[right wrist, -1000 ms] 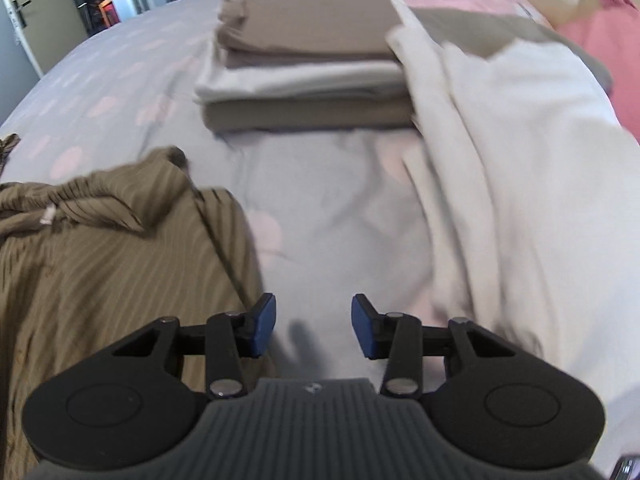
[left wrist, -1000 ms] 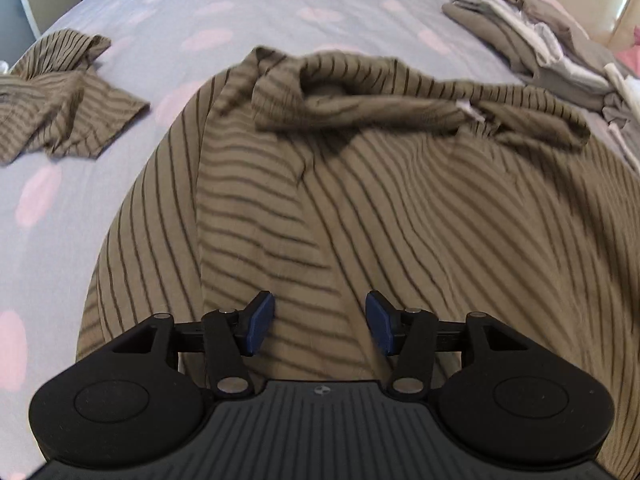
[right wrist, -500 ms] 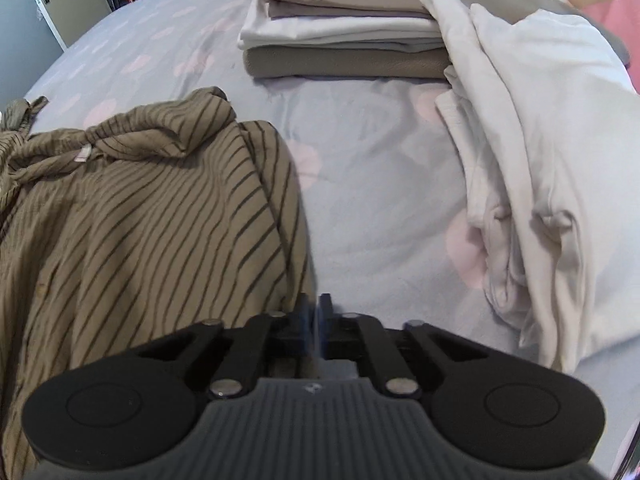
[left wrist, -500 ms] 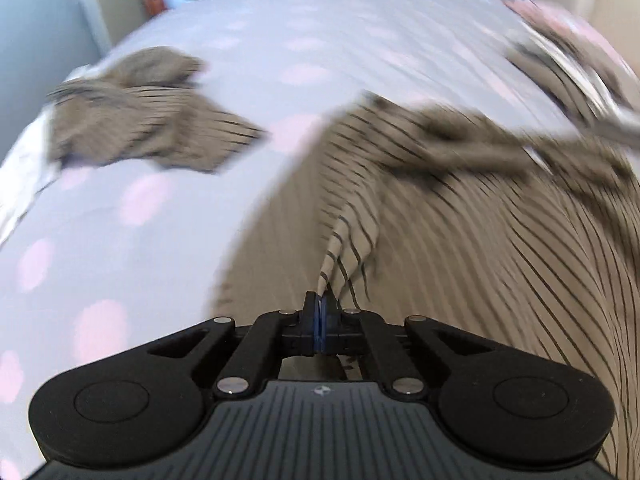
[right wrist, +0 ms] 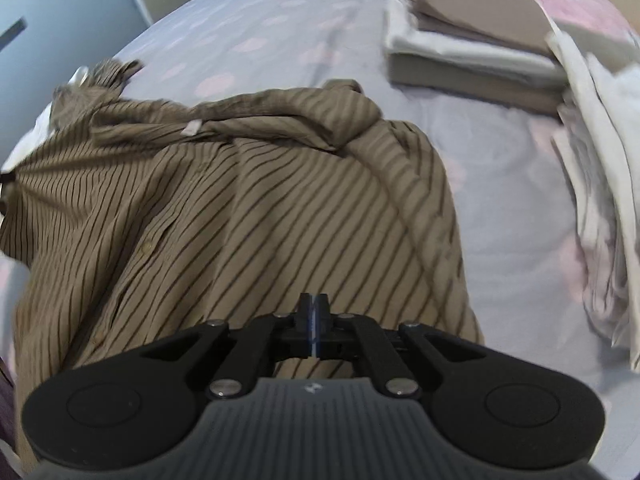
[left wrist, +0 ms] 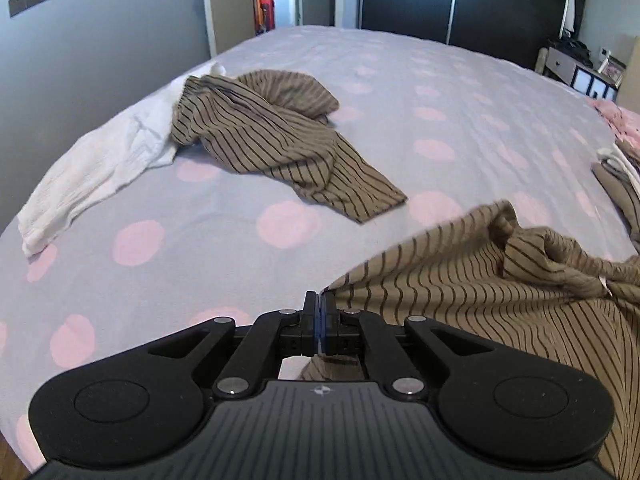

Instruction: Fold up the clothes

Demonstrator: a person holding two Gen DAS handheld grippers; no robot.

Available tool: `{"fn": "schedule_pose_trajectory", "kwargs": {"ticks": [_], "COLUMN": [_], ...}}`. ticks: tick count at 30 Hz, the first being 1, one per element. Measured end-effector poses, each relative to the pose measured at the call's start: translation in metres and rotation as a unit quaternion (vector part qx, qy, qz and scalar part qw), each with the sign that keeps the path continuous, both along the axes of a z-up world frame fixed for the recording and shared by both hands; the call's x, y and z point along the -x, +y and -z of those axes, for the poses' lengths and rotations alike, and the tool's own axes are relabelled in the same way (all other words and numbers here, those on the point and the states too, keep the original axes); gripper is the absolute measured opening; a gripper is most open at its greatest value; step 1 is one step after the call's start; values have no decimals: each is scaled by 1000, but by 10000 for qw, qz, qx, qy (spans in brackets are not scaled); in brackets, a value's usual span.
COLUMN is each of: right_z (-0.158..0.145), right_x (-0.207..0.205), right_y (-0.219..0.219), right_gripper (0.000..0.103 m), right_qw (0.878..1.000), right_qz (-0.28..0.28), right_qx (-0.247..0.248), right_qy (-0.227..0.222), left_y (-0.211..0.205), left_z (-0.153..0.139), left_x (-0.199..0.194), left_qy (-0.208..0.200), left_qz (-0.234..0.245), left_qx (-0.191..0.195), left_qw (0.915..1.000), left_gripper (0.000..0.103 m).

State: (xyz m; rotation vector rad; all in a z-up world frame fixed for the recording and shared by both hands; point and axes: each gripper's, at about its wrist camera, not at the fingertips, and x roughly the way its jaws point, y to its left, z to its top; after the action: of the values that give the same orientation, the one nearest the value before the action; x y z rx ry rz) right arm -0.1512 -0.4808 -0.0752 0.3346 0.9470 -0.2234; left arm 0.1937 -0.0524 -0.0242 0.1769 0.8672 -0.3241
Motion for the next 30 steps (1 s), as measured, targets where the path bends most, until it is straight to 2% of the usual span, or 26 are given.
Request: {"fn": "schedule_pose_trajectory", "kwargs": {"ticks": [3,6,8,9,10,12,16,20,27,29,30], "right_z": [-8,-16,-18,-18,-17,-15,-4,12,33,40,42], "right_x": [-1,1,0,-1,-2,-6,-22,-38,-61,-66,-66], "right_y": [-5,-30,-48,-56,-64,-78,-102,-118,-121,-119,-118], "right_gripper": [6,8,21,31,31,31,32,37,44,43,30], "right_qw": [9997,9973,9946,9931,9920,9901,9879,9874,9907,9912,9912], "right_qz": [135,652,958,1093,1186,1341,1518,1555,1349,1319,1316], "right_qx": [184,218,249,272,289,291,159,-71,-139,-110,-76], "right_qy": [-132,-272,-321,-333,-322,-284,-276,-280,-127,-68,-93], "left_y": [-7,-13,-18,-22,-25,-35,-59,-77,-77,-76,-76], "left_z": [3,6,9,10,11,13,21,39,73,76,77], "left_x": [5,5,3,3,3,0,-8,-22,-47,-49,-49], "left_qy": [-44,-46,8,-18,-44,-90,-106,-35,363,429,439], "left_qz": [189,287,354,383,413,514,801,879,665,675,695], "left_qx": [-141,-179,-178,-186,-194,-210,-224,-376,-518,-442,-401], "left_qw": [9997,9994,9992,9991,9990,9984,9965,9954,9958,9958,9958], "left_gripper": [0,2,17,27,34,39,42,43,42,23,14]}}
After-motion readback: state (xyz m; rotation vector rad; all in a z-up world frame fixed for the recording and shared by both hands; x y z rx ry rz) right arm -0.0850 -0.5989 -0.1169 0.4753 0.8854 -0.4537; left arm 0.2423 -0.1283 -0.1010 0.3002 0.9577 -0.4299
